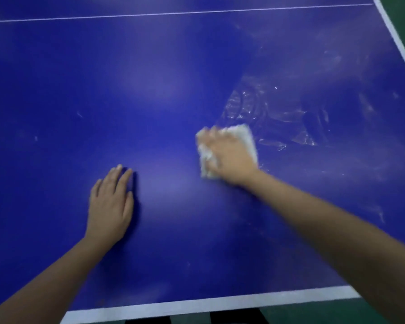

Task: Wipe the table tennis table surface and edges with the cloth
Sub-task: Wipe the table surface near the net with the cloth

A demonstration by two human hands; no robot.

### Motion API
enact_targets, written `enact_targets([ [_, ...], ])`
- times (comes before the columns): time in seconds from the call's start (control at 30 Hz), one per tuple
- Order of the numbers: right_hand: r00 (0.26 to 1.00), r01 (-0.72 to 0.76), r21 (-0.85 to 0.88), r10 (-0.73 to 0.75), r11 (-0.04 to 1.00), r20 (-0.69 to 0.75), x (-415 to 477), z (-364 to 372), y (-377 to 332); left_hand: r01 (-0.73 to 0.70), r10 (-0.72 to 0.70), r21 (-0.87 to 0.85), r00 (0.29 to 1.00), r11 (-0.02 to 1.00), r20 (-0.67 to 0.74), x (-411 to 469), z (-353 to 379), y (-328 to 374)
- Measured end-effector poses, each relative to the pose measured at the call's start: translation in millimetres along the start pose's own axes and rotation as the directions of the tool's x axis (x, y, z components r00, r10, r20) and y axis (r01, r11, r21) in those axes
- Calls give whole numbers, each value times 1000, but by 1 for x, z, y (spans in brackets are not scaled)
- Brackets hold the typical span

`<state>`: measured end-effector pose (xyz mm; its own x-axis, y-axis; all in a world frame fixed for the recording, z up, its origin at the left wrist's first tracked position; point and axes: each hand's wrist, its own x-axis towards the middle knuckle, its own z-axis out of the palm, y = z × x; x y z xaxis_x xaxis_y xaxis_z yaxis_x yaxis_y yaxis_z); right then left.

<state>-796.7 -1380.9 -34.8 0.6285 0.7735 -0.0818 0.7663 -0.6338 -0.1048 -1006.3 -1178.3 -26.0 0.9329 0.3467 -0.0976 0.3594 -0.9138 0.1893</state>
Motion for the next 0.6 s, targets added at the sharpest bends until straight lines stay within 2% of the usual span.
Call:
enact_targets([
  [0.07, 972, -234, -33, 233, 972, -30, 24, -4, 76, -35, 35, -30, 999, 999, -3, 21, 3, 31],
  [0.13, 907, -419, 66, 421, 906, -22, 31, -3, 125, -74, 73, -47, 997, 996, -21, 42, 6, 54],
  [0.2, 869, -485, 114, 492, 867, -46, 35, -1, 129, -74, 71, -64, 997, 995, -41, 67, 12, 72],
  [0.23, 878, -466, 107, 474, 878, -67, 33, 0, 115, -59, 55, -75, 997, 995, -50, 81, 15, 78],
  [0.27, 910, -399, 101, 408, 911, -79, 27, 2, 96, -35, 30, -87, 998, 996, -54, 95, 18, 82],
  [0.3, 958, -270, 94, 278, 958, -76, 16, 5, 72, -1, -4, -97, 999, 995, -54, 110, 20, 86],
  [0.33, 993, -97, 86, 102, 992, -58, 0, 8, 47, 41, -47, -105, 997, 994, -53, 126, 22, 88],
  [0.37, 995, 93, 67, -91, 993, -37, -18, 10, 24, 91, -97, -111, 994, 990, -50, 140, 24, 89],
  [0.43, 906, 421, 34, -422, 906, 39, -44, 15, -3, 179, -184, -113, 982, 977, -41, 165, 27, 91],
  [0.47, 852, 516, 59, -520, 854, 65, -46, 18, -5, 203, -208, -110, 978, 973, -35, 175, 28, 92],
  [0.53, 802, 576, 117, -587, 809, 109, -29, 19, 7, 215, -219, -104, 975, 971, -34, 190, 31, 95],
  [0.6, 834, 525, 108, -536, 844, 130, 8, 10, 31, 216, -221, -88, 974, 972, -56, 200, 33, 97],
])
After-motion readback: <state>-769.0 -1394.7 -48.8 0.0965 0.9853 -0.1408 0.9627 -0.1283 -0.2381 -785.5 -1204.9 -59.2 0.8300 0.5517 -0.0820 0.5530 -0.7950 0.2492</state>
